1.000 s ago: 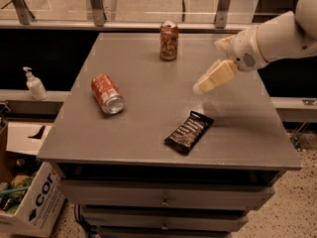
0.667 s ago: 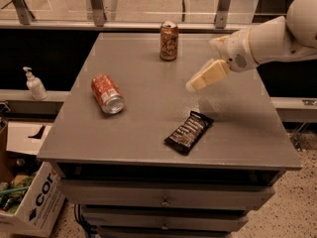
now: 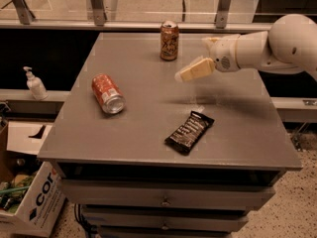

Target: Pick orange can

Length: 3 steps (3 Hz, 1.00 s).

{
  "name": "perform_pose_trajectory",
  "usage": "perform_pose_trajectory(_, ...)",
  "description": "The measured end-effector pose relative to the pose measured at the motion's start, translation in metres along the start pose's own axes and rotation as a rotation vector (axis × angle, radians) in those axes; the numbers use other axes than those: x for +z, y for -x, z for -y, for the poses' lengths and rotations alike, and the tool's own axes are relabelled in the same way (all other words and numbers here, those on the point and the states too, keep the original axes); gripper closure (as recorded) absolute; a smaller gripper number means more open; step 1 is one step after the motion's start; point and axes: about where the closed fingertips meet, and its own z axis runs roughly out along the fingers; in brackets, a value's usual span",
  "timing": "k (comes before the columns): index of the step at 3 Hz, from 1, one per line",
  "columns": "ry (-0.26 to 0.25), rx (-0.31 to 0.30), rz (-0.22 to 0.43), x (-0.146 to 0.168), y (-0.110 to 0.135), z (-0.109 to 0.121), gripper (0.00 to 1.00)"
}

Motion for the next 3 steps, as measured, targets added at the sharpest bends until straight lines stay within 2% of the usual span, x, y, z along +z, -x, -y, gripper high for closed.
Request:
perform_pose_trajectory(2, 0.003, 0.042, 0.163, 0.057, 0.000, 0.042, 0.00)
perform_pose_trajectory(3, 0.010, 0.044, 0.221, 0.081, 0.010, 0.055, 0.00)
